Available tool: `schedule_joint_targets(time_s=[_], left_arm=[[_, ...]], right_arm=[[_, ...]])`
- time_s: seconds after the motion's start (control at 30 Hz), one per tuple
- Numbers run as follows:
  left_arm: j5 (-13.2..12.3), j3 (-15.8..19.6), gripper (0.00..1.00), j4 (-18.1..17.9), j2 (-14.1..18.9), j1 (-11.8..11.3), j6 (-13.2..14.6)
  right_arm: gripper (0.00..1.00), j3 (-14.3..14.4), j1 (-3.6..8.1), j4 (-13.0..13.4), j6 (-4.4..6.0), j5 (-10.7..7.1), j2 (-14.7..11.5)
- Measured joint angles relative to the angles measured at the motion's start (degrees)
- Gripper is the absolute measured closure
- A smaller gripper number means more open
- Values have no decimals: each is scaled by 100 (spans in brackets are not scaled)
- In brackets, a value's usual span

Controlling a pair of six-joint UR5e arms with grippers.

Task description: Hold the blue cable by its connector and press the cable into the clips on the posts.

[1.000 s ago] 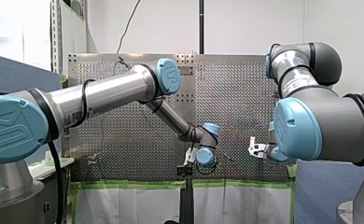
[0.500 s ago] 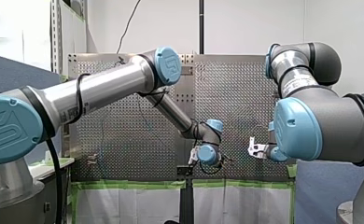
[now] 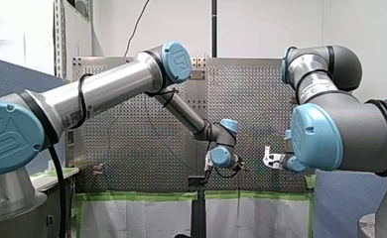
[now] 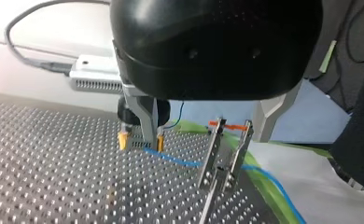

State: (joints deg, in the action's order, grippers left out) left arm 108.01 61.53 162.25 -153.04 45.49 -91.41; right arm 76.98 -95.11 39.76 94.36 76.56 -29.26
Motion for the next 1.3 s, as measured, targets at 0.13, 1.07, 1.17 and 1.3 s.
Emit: schedule_joint_targets(time_s=[0.13, 1.07, 1.17, 1.3], left_arm=[[142, 98, 0, -108, -1, -3, -126], [150, 151, 0, -1415, -400, 101, 139], [113, 136, 0, -1546, -410, 94, 9], [20, 113, 0, -1619, -457, 93, -168]], right_arm=[[100, -1, -3, -1, -2, 0, 8], [100, -2, -20, 17, -3, 0, 28], [100, -2, -20, 20, -3, 0, 28], [100, -2, -20, 17, -3, 1, 31]])
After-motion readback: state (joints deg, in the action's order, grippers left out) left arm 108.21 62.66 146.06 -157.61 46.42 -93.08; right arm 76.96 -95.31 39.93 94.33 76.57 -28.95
